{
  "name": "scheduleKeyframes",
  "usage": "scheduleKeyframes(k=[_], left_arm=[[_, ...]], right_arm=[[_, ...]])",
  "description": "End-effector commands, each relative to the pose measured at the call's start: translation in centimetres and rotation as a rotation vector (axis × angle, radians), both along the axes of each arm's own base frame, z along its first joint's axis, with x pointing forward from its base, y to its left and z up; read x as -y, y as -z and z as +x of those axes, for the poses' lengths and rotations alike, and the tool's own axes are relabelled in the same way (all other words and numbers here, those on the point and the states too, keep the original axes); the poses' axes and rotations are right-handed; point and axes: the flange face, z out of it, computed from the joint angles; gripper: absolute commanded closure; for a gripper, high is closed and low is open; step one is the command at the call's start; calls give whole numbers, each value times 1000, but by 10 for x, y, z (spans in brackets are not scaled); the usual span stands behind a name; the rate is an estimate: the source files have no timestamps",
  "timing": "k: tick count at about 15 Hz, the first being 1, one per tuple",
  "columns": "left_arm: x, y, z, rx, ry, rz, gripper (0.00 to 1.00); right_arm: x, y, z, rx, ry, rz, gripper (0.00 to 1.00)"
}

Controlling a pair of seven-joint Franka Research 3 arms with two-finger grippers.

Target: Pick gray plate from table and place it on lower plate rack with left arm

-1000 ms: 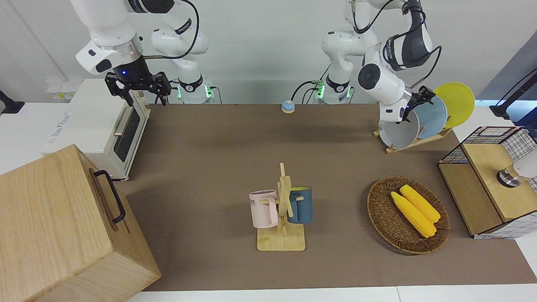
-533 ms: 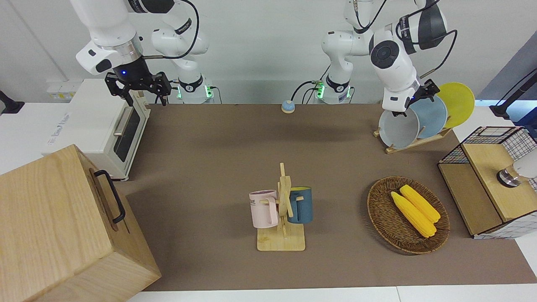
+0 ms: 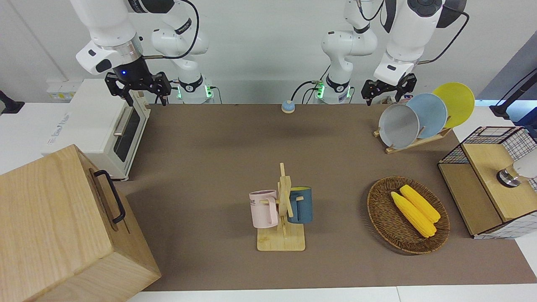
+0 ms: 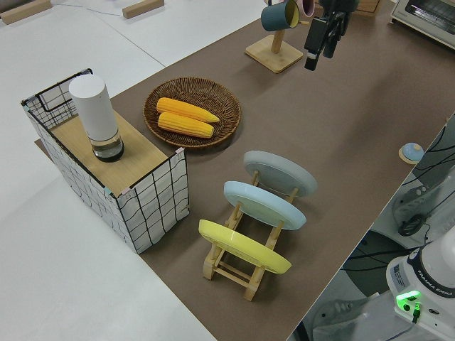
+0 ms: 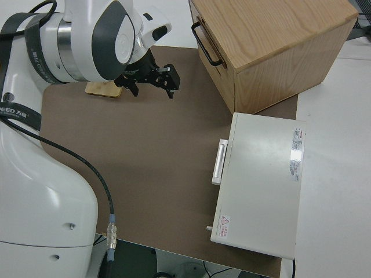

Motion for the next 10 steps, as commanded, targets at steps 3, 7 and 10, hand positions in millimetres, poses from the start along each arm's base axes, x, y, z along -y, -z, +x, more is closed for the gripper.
scheduleKeyframes(k=[3, 7, 10], left_arm=[[17, -8, 2, 23, 78, -88, 2], [15, -10, 1, 22, 79, -82, 0], [14, -10, 0, 15, 69, -84, 0]], right_arm=[[-1, -1, 0, -3, 3, 3, 17], [-1, -1, 0, -3, 3, 3, 17], [-1, -1, 0, -3, 3, 3, 17]])
